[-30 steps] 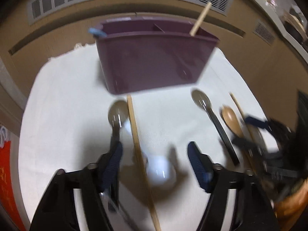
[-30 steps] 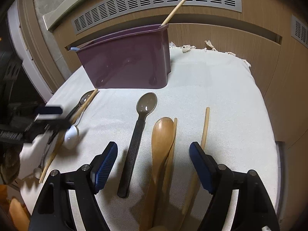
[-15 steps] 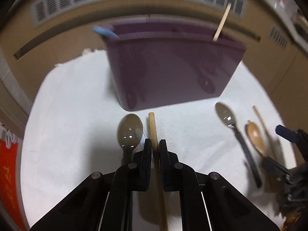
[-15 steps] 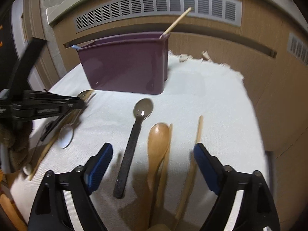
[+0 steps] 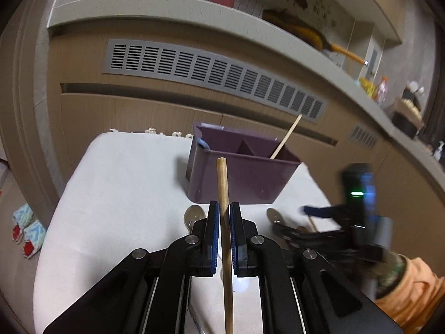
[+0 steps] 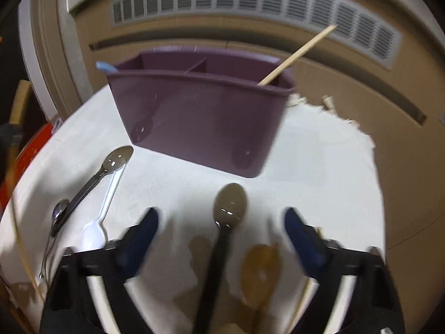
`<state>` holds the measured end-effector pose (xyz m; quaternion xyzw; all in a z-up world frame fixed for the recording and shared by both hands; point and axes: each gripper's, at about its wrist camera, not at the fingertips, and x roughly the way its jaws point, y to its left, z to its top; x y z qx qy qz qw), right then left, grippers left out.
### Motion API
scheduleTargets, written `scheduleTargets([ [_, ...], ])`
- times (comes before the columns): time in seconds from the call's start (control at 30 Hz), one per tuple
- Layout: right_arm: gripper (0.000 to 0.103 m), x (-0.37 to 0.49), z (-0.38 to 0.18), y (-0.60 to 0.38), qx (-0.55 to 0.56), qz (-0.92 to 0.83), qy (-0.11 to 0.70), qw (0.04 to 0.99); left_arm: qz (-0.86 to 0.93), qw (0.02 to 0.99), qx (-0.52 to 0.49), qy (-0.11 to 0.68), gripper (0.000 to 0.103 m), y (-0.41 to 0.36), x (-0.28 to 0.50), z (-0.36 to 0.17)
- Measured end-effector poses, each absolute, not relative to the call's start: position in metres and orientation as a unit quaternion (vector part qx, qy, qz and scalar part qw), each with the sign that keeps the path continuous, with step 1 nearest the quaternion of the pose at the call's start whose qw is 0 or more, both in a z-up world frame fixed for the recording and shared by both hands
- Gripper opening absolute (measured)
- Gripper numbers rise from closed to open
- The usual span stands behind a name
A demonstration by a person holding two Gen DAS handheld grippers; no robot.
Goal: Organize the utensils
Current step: 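Grasp a chopstick with the left tool while the right grasps the grey spoon, then lower the chopstick into the purple caddy with the left tool while the right drops the grey spoon in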
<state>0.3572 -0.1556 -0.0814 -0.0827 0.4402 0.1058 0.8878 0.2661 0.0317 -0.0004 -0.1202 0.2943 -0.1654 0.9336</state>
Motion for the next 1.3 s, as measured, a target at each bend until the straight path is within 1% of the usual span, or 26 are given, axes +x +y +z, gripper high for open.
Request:
scheduleTargets([
  [0.13,0.07,0.377,-0.097,-0.154,-0.071,0.076,0.469,0.877,-0.18,0.932,-0.139,0.283,0.007,0.043,0.26,0.0],
  [0.17,0.066,0.381,-0.103,-0.154,-0.064,0.075,0.481,0.871,-0.183,0.931,-0.144,0.281,0.007,0.046,0.26,0.0],
  [0.2,0.06,0.381,-0.106,-0.154,-0.056,0.079,0.489,0.867,-0.185,0.931,-0.147,0.279,0.007,0.047,0.26,-0.002],
  [0.23,0.056,0.379,-0.105,-0.154,-0.053,0.077,0.485,0.869,-0.186,0.93,-0.149,0.278,0.007,0.049,0.259,-0.001],
  [0.27,0.041,0.378,-0.104,-0.152,-0.055,0.084,0.489,0.867,-0.187,0.93,-0.15,0.278,0.007,0.05,0.258,0.0],
  [0.3,0.029,0.376,-0.102,-0.151,-0.058,0.09,0.491,0.864,-0.186,0.93,-0.151,0.279,0.007,0.05,0.257,0.001],
  [0.4,0.029,0.361,-0.09,-0.15,-0.055,0.104,0.486,0.866,-0.184,0.931,-0.15,0.277,0.007,0.049,0.253,0.004],
  [0.7,0.03,0.263,-0.024,-0.165,-0.052,0.155,0.404,0.9,-0.186,0.942,-0.1,0.26,0.007,0.028,0.216,0.031],
  [0.87,0.03,0.223,0.013,-0.175,-0.055,0.166,0.354,0.919,-0.192,0.949,-0.075,0.239,0.007,0.013,0.193,0.058],
  [1.03,0.03,0.202,0.073,-0.176,-0.056,0.165,0.274,0.946,-0.203,0.96,-0.049,0.186,0.007,0.0,0.187,0.117],
  [1.17,0.03,0.208,0.15,-0.178,-0.07,0.144,0.174,0.972,-0.182,0.976,-0.017,0.116,0.007,-0.012,0.199,0.184],
  [1.3,0.03,0.225,0.21,-0.183,-0.054,0.128,0.104,0.985,-0.171,0.983,-0.017,0.067,0.007,-0.016,0.225,0.237],
])
